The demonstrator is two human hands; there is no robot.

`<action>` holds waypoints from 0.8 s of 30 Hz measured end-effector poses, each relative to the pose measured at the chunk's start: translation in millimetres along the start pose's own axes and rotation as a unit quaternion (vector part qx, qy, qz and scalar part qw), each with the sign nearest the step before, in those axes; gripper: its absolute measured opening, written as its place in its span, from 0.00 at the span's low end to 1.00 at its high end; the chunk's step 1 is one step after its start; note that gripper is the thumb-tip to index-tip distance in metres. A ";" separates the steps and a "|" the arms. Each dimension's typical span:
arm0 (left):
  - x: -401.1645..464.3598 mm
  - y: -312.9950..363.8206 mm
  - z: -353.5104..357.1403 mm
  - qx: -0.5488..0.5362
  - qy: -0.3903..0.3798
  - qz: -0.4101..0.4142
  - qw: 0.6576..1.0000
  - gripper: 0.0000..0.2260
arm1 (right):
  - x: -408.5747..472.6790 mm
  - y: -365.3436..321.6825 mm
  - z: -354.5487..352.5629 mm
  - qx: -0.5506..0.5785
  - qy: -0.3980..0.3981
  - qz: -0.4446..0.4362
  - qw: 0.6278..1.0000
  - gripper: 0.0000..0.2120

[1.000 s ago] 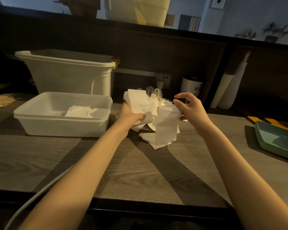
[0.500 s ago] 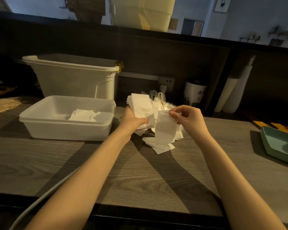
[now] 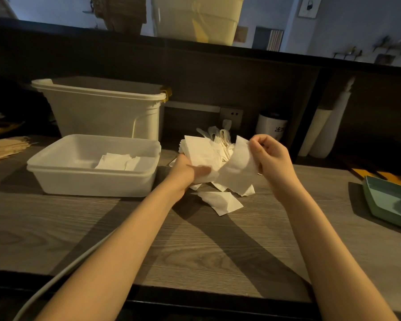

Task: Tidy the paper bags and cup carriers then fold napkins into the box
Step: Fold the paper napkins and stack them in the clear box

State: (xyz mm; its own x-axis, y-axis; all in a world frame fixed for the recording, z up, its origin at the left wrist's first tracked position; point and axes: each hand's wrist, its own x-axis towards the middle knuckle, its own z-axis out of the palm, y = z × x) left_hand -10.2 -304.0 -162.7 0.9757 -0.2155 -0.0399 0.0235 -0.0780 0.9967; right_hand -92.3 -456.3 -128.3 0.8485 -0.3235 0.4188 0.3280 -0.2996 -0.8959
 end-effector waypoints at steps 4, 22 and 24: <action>-8.2 8.7 4.9 0.014 -0.055 0.004 0.998 0.20 | -1.3 -1.7 1.5 0.073 -0.003 0.029 0.997 0.06; -39.1 11.9 6.6 0.023 -0.360 0.016 0.932 0.30 | 7.3 21.5 13.1 -0.060 0.068 0.016 0.996 0.07; -38.9 12.5 4.7 -0.001 -0.375 0.001 0.927 0.27 | 7.4 21.7 12.4 -0.070 0.072 0.009 0.995 0.07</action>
State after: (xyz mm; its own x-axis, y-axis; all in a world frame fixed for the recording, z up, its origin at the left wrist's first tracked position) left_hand -48.9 -301.1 -149.0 0.5502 -0.8316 -0.0750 0.0235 -0.0744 0.9970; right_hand -73.7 -454.1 -146.5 0.7828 -0.4517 0.4281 0.2428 -0.4117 -0.8784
